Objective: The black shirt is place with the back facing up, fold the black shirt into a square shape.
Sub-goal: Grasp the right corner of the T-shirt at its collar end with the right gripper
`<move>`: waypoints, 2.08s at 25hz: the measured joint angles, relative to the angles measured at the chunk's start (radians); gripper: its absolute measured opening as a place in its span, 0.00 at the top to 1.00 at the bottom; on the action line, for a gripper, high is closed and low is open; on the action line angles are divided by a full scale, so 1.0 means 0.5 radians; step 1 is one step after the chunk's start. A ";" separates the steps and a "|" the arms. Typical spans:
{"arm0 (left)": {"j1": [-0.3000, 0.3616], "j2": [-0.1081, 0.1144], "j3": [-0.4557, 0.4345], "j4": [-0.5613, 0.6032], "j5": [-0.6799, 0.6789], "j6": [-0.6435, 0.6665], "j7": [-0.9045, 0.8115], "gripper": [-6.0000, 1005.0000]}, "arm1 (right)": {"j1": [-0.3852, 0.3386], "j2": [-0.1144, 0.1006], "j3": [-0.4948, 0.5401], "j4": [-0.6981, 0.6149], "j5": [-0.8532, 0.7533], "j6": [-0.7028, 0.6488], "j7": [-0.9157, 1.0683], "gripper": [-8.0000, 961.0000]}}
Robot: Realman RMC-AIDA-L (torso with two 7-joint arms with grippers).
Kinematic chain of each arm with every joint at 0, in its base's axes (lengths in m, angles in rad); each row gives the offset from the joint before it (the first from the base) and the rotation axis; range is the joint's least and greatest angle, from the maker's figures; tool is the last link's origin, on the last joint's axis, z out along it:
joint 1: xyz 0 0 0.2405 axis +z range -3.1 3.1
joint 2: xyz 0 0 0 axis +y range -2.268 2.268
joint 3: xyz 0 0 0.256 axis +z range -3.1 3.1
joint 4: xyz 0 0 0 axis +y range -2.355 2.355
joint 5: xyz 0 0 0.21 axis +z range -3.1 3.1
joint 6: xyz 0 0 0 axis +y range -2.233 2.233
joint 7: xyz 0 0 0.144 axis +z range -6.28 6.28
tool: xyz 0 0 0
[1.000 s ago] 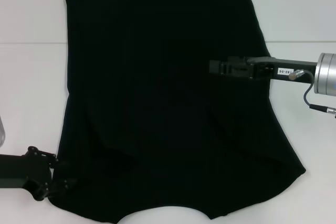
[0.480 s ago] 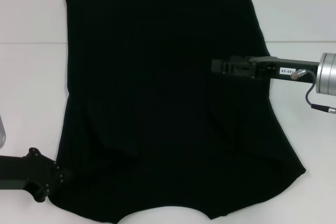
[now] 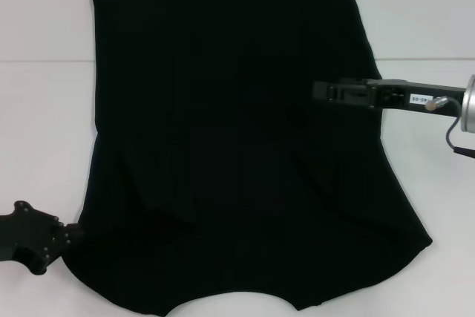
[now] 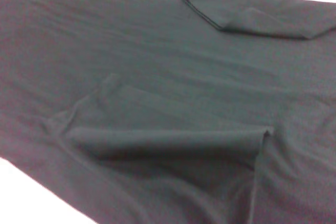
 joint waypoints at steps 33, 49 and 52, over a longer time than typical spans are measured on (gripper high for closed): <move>0.134 0.001 -0.375 -0.090 -0.182 0.125 0.109 0.98 | -0.196 -0.352 0.046 0.131 -0.715 -0.529 0.784 0.05; 0.136 0.002 -0.393 -0.108 -0.181 0.126 0.109 0.98 | -0.182 -0.306 0.025 0.185 -0.815 -0.540 0.765 0.05; 0.135 0.002 -0.393 -0.108 -0.180 0.126 0.109 0.98 | -0.178 -0.282 0.023 0.183 -0.816 -0.496 0.737 0.13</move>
